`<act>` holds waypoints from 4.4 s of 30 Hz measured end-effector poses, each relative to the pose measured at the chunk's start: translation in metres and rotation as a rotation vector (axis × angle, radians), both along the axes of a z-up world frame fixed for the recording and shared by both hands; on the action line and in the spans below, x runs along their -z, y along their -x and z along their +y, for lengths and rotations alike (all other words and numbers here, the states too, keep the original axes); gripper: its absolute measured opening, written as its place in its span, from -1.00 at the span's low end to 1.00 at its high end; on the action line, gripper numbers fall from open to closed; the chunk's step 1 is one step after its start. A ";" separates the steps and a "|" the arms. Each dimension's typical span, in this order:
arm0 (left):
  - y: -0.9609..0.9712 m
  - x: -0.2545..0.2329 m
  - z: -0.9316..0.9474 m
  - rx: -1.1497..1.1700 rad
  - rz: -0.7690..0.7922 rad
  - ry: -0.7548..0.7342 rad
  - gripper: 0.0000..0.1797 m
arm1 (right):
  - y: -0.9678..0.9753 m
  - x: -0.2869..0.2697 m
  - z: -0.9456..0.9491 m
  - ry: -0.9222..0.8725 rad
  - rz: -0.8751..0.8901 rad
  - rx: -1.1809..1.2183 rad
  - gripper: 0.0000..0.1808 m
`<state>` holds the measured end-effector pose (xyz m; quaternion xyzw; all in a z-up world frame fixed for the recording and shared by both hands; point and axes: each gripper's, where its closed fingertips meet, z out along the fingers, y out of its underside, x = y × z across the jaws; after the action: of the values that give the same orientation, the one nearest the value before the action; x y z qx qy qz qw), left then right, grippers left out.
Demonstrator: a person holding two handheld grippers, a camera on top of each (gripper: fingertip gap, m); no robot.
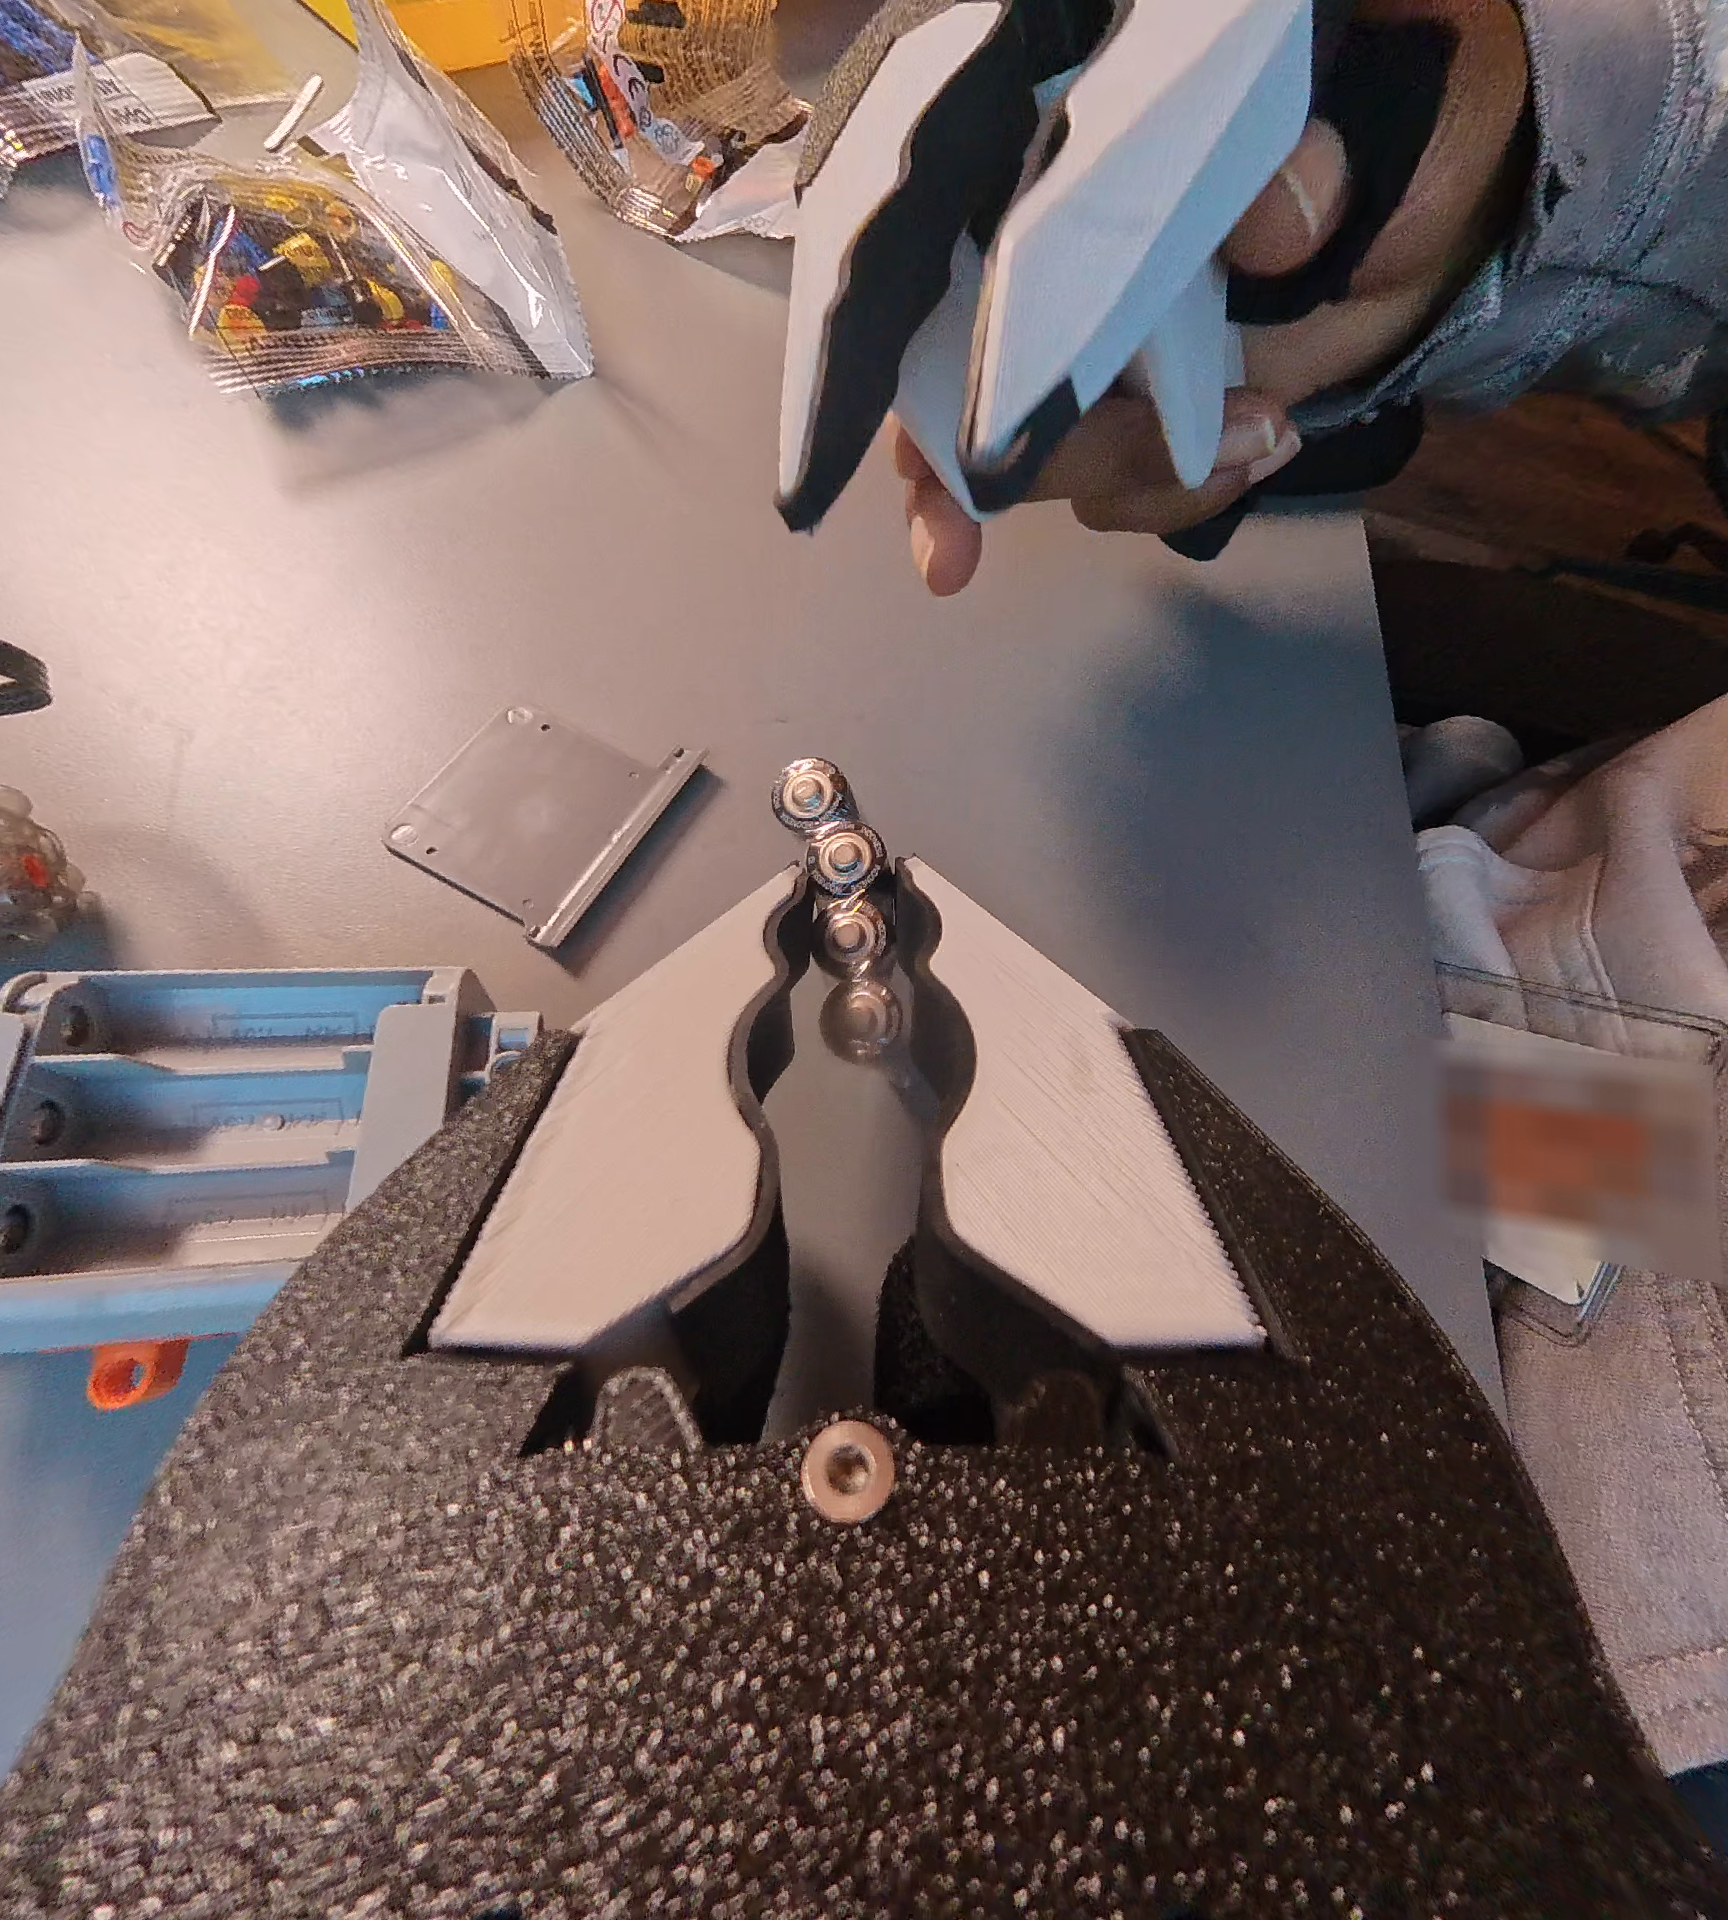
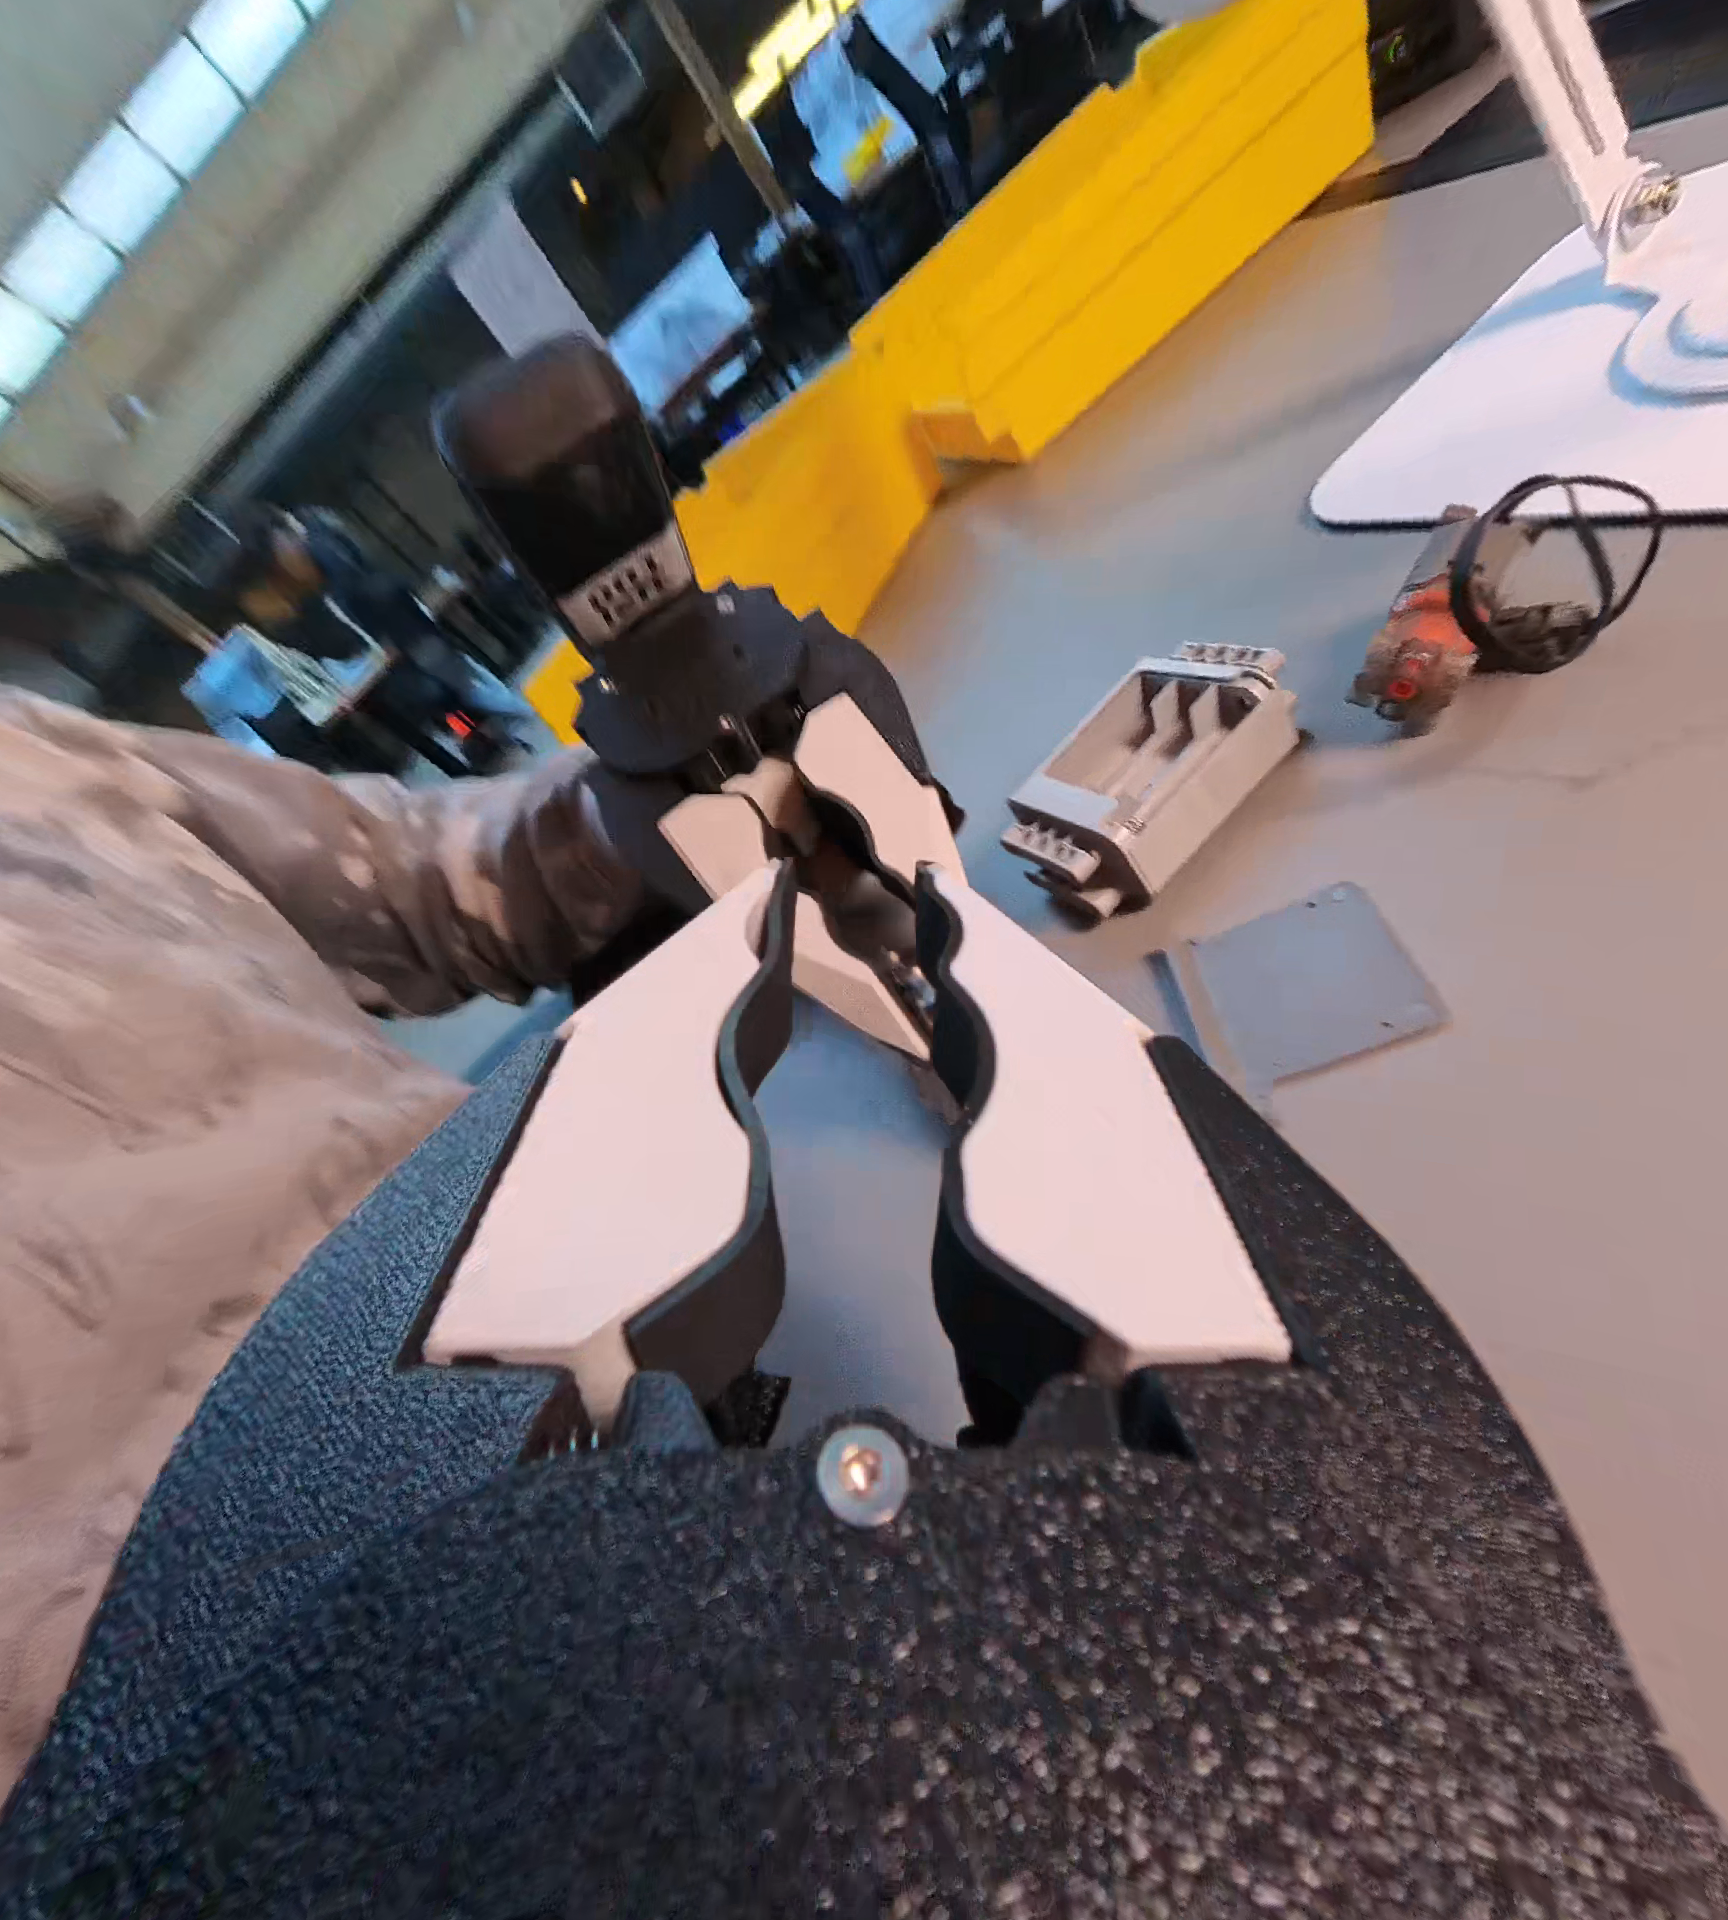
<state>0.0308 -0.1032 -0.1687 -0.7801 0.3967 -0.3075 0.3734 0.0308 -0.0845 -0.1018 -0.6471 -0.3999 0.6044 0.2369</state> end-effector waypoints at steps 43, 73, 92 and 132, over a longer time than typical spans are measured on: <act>0.028 0.006 -0.007 -0.023 -0.067 0.328 -0.74 | 0.007 0.065 -0.005 -0.350 -0.322 -0.207 -0.85; 0.018 0.008 -0.018 -0.113 0.023 0.232 -0.86 | 0.003 0.066 -0.026 -0.686 -0.319 -0.233 -0.83; 0.025 0.005 -0.003 -0.315 0.110 0.040 -0.80 | -0.011 0.074 0.001 -0.223 -0.424 -0.107 -0.80; -0.022 -0.096 -0.003 -1.042 -0.294 -0.484 -0.61 | -0.242 -0.021 0.019 -0.648 -0.192 0.331 0.13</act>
<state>0.0527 -0.1066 -0.0731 -0.7139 -0.0356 -0.0891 0.6937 0.2730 -0.0656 -0.0805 -0.6479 -0.4808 0.3368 0.4854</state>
